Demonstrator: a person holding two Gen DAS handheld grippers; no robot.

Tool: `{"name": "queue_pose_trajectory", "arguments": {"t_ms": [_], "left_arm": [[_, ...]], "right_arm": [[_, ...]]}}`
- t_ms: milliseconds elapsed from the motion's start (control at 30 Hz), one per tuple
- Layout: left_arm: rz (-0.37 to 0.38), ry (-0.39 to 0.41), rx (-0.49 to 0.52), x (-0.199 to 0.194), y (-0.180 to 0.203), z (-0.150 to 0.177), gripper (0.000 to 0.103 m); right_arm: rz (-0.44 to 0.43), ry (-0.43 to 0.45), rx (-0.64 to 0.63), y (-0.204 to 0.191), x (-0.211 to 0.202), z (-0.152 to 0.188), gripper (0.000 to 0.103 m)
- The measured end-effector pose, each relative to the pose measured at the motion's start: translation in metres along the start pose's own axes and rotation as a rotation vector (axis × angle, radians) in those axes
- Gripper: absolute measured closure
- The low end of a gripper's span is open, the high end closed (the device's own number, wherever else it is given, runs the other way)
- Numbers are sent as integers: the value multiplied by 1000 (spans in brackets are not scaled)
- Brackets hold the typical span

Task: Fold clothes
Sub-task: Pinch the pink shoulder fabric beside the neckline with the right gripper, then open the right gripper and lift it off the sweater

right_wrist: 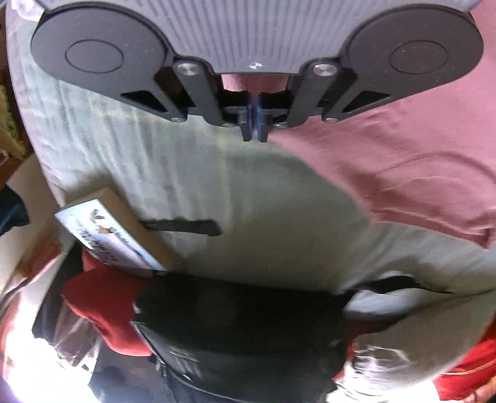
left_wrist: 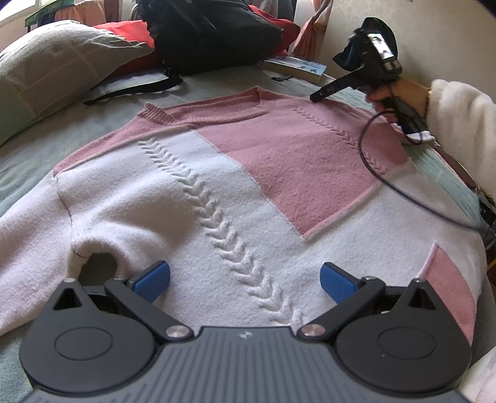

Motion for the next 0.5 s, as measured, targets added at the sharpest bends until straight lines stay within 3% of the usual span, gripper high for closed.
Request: {"name": "queue_pose_trajectory", "arguments": {"t_ms": [100, 200, 333, 500], "left_arm": [[0, 1, -1, 0, 0, 0, 1], [-2, 3, -3, 0, -1, -1, 1], [-3, 2, 0, 0, -1, -1, 1], [-4, 2, 0, 0, -1, -1, 1]], "right_arm": [[40, -1, 34, 6, 4, 1, 101], [29, 54, 118, 11, -25, -10, 94], [-78, 43, 213, -2, -74, -13, 89], [-167, -58, 319, -30, -112, 22, 87]]}}
Point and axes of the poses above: each gripper's, at about its wrist camera, not at the fingertips, and x roughly the way its jaws point, y to its right, z to its underside, the point moved 7 cm from there along x, roughly the way its jaws point, and after that the axes turned 14 degrees about y, right-handed, at the moved point
